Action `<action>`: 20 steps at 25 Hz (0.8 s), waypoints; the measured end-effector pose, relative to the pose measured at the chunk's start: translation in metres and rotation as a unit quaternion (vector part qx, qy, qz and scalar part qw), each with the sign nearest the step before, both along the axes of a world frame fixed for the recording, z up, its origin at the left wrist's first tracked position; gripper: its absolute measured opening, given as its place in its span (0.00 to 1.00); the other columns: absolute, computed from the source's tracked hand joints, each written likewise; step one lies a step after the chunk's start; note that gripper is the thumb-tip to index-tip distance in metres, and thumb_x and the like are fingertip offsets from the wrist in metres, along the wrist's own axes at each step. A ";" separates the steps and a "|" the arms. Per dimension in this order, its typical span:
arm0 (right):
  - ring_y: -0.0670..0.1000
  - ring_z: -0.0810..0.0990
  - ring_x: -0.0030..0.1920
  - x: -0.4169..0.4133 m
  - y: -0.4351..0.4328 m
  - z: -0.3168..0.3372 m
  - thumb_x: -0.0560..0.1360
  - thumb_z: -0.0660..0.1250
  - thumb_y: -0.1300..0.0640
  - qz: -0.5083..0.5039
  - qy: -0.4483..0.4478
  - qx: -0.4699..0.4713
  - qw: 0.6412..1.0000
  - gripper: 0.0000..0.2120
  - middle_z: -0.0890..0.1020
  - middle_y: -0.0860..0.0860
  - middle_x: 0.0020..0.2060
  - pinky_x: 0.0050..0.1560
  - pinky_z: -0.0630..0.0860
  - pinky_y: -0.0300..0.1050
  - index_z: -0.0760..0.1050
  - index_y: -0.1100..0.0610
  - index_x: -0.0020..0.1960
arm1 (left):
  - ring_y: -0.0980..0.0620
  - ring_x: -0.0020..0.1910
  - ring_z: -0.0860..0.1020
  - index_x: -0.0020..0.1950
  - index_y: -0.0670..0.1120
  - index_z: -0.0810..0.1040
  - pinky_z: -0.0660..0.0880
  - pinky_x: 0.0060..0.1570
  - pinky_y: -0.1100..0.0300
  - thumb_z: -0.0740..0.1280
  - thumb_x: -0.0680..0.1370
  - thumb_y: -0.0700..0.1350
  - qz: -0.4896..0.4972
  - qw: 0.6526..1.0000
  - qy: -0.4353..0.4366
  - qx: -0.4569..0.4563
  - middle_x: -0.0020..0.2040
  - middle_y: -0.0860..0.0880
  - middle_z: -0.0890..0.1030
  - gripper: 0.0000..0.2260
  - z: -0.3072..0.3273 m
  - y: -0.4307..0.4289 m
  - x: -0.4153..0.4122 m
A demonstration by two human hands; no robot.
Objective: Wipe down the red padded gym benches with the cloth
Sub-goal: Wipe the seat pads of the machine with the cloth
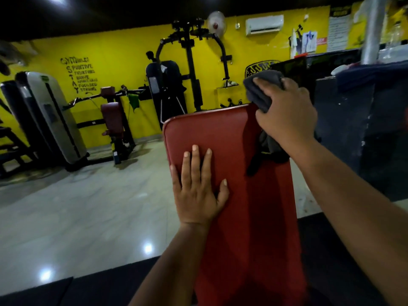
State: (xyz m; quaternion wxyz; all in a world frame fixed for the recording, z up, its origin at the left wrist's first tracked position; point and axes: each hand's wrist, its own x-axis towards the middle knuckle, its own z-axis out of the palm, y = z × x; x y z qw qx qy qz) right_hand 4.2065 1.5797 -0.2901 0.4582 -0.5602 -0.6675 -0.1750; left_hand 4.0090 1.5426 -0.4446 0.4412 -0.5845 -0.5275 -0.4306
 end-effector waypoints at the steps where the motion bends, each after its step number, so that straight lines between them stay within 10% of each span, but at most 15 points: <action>1: 0.64 0.68 0.63 -0.002 0.001 0.007 0.77 0.64 0.50 -0.017 0.031 -0.023 0.999 0.28 0.67 0.56 0.69 0.50 0.72 0.54 0.62 0.40 0.75 | 0.44 0.76 0.61 0.77 0.46 0.63 0.58 0.74 0.41 0.59 0.77 0.57 0.002 1.000 -0.006 -0.005 0.77 0.43 0.63 0.30 -0.001 -0.001 -0.001; 14: 0.59 0.70 0.65 -0.092 -0.011 0.052 0.76 0.64 0.50 0.163 -0.315 0.001 0.935 0.28 0.72 0.51 0.65 0.52 0.70 0.51 0.62 0.34 0.73 | 0.45 0.78 0.59 0.78 0.47 0.60 0.56 0.76 0.46 0.58 0.78 0.56 0.024 0.999 -0.023 -0.030 0.78 0.45 0.61 0.30 -0.012 -0.011 0.000; 20: 0.59 0.71 0.62 -0.120 -0.023 0.037 0.76 0.63 0.48 0.142 -0.285 0.058 0.946 0.26 0.72 0.53 0.65 0.49 0.71 0.50 0.63 0.37 0.74 | 0.45 0.77 0.59 0.78 0.47 0.60 0.53 0.76 0.47 0.56 0.78 0.56 0.030 0.999 -0.023 -0.036 0.78 0.45 0.61 0.29 -0.013 -0.009 -0.001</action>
